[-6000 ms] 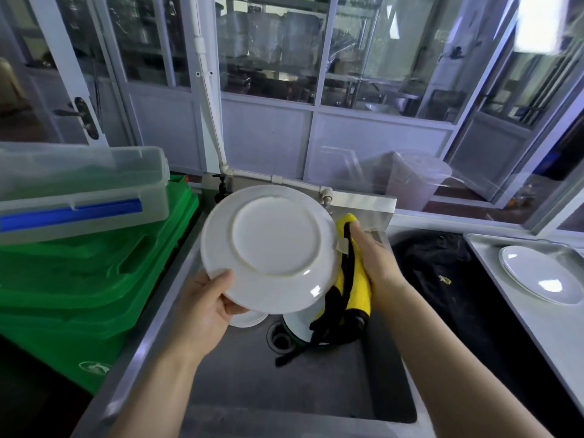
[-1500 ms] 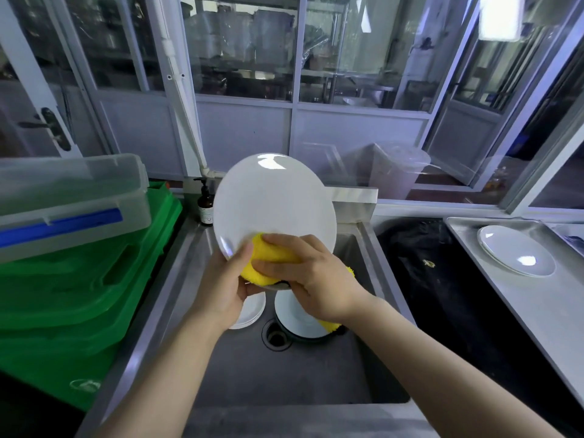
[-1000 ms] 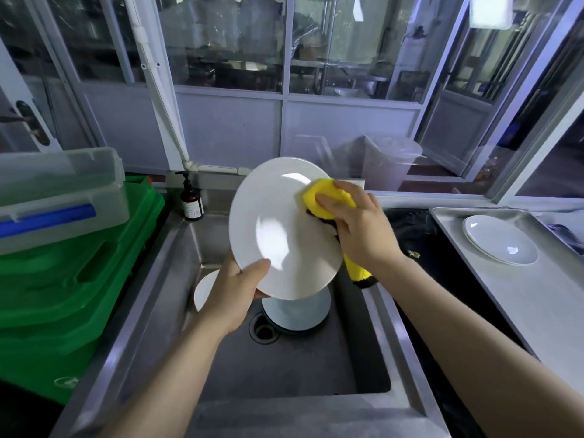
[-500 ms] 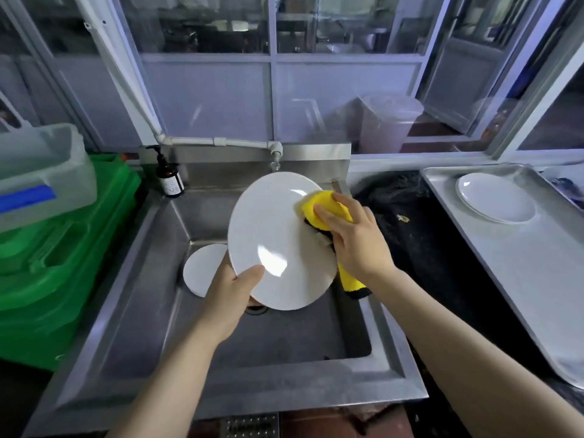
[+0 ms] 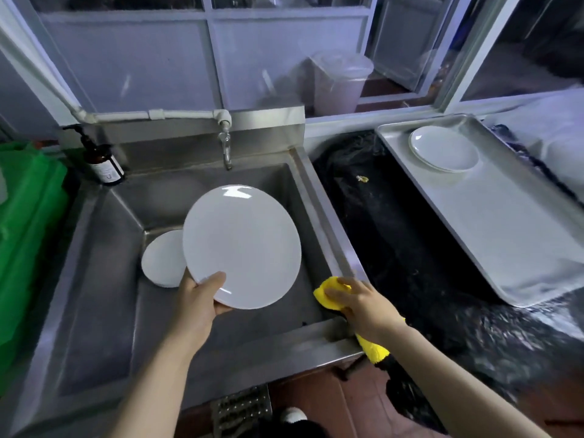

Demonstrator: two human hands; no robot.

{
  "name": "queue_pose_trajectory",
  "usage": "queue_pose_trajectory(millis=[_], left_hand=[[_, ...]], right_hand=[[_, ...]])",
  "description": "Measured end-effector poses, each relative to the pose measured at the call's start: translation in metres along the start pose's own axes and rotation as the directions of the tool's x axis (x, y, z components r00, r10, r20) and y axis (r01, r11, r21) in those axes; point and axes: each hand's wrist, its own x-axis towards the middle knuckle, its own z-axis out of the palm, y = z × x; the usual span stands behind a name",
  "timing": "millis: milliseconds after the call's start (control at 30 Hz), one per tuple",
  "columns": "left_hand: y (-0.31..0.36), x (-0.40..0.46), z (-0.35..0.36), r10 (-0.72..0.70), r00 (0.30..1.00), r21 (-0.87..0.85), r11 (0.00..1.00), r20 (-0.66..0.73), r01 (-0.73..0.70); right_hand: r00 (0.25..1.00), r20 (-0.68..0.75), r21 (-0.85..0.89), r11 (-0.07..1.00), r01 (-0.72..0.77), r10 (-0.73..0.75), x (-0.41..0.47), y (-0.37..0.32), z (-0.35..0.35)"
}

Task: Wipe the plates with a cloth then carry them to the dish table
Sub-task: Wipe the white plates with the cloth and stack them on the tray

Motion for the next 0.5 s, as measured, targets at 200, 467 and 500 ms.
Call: queue_pose_trajectory(millis=[200,467,500], left_hand=[[-0.004,0.006,-0.014,-0.074,0.994,-0.024,0.997,0.084,0.076],[-0.010,0.018,-0.017,-0.184,0.935,-0.049,0.977,0.302,0.208],[-0.010,0.021,-0.015,-0.191,0.922,-0.043,0.975,0.337,0.217]], right_hand=[[0.980,-0.069,0.128,0.976,-0.179,0.188,-0.010,-0.012,0.008],[0.928,0.175,0.963,0.141,-0.231,0.328,0.001,-0.060,-0.047],[0.938,0.196,0.967,0.101,-0.233,0.285,0.001,-0.064,-0.049]])
